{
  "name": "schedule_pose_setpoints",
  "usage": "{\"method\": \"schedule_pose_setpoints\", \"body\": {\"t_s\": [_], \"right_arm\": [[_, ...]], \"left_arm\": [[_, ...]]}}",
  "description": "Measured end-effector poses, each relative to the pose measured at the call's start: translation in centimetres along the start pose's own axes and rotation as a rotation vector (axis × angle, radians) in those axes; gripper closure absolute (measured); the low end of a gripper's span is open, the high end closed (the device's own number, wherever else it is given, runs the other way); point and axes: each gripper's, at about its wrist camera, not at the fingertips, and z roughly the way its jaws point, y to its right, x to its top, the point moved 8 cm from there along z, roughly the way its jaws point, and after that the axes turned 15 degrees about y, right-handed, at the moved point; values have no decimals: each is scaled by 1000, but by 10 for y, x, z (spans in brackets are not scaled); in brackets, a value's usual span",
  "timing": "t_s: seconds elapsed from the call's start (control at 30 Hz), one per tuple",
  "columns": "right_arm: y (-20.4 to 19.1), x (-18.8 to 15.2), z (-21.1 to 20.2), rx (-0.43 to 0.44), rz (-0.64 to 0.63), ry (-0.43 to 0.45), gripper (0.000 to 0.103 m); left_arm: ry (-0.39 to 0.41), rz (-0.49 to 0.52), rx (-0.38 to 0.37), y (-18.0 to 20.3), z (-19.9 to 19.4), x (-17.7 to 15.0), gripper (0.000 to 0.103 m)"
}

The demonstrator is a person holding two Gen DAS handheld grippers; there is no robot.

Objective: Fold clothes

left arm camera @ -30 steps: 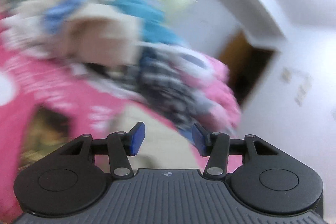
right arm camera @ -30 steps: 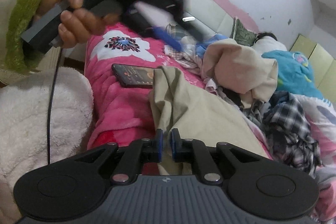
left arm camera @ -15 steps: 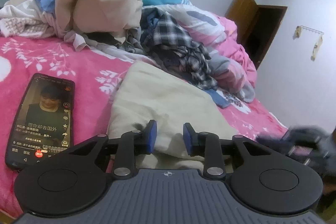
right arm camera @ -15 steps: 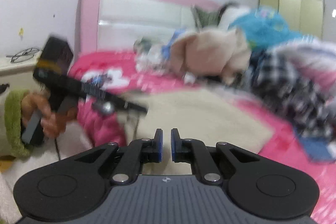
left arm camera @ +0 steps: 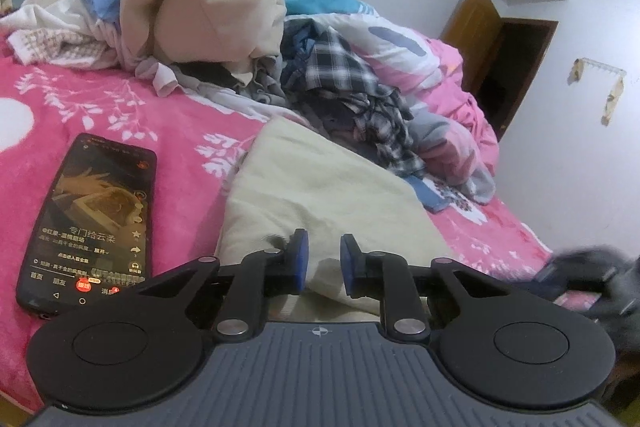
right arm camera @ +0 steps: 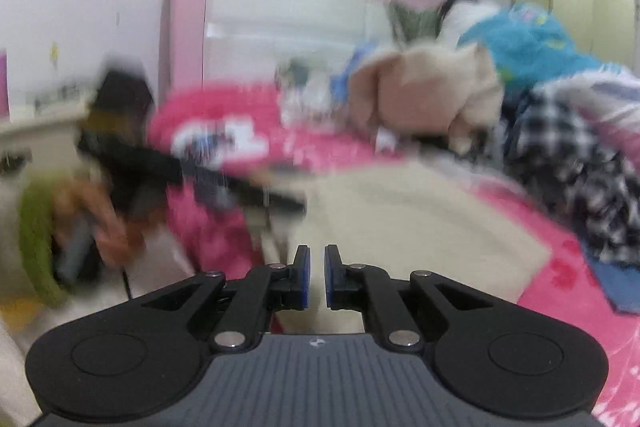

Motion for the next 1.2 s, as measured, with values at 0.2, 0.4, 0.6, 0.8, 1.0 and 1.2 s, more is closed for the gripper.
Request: {"method": "schedule_pose_setpoints", "body": {"t_s": [0.2,0.4,0.6,0.8,1.0,1.2], "right_arm": [[7,-10,4,24,0,-52,95],[85,49,0,-112,102,99,95],[212,23,18,-344,573,123,93],[230,-25,64,-234,761,0,96],[234,-48,79,-253,804,-6,101],[261,-22,47,-264,916,103,100]], "left_arm": [[5,25,18,1,-2,-1,84],[15,15,23,1,-3,-2,84],[21,29,24,1,-3,-2,84],[35,13,12,-1,-5,-3,85],[46,-4,2,-4,-7,-5,84],[61,4,-9,-3,-9,-6,84]]}}
